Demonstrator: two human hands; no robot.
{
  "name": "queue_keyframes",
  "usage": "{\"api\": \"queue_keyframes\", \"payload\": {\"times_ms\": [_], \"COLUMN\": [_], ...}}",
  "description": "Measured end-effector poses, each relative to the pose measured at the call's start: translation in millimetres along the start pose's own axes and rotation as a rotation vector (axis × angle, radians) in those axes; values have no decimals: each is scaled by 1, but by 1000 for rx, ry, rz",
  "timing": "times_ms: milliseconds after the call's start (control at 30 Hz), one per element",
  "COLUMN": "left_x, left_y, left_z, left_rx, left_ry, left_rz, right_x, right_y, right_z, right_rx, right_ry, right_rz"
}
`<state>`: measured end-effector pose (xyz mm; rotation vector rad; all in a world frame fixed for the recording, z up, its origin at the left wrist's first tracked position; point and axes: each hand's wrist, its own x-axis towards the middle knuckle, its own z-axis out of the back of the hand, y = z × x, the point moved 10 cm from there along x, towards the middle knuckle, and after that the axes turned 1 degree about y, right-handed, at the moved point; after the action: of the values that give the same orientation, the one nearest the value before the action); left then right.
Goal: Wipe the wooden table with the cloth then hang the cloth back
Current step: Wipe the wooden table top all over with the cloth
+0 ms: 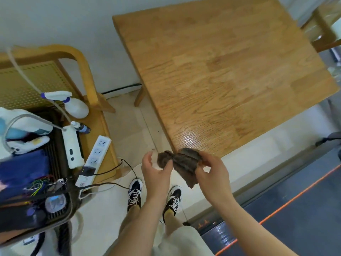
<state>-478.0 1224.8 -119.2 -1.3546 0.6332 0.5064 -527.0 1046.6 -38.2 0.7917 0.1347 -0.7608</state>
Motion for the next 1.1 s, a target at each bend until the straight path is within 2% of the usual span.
{"api": "queue_keyframes", "payload": {"times_ms": [33, 100, 133, 233, 333, 400, 533, 667, 800, 933, 1100], "left_x": [0, -9, -14, -21, -22, -19, 11, 46, 101, 135, 95], "left_y": [9, 19, 20, 11, 9, -1, -38, -72, -119, -155, -137], "left_z": [-14, -54, -68, -86, -86, -81, -67, -56, -38, -29, -44], "left_rx": [-107, -309, -359, -237, -103, 33, 278, 487, 517, 585, 688], "left_ry": [34, 212, 272, 293, 147, 30, -209, -348, -478, -550, -523], "left_rz": [55, 155, 157, 23, -130, -196, -248, -234, -232, -217, -278], "right_x": [7, 28, 39, 75, 116, 145, 172, 171, 175, 179, 171], "right_y": [-1, -7, -9, -6, 20, 37, 32, 29, 29, 31, 25], "right_z": [4, 7, 8, 15, 29, 28, 21, 16, 16, 14, 17], "right_rx": [-39, -115, -146, -198, -332, -403, -507, -532, -539, -555, -580], "right_ry": [-3, 20, 40, 29, -84, -79, -103, -162, -178, -170, -144], "right_rz": [25, 70, 90, 159, 331, 432, 440, 463, 482, 494, 478]}}
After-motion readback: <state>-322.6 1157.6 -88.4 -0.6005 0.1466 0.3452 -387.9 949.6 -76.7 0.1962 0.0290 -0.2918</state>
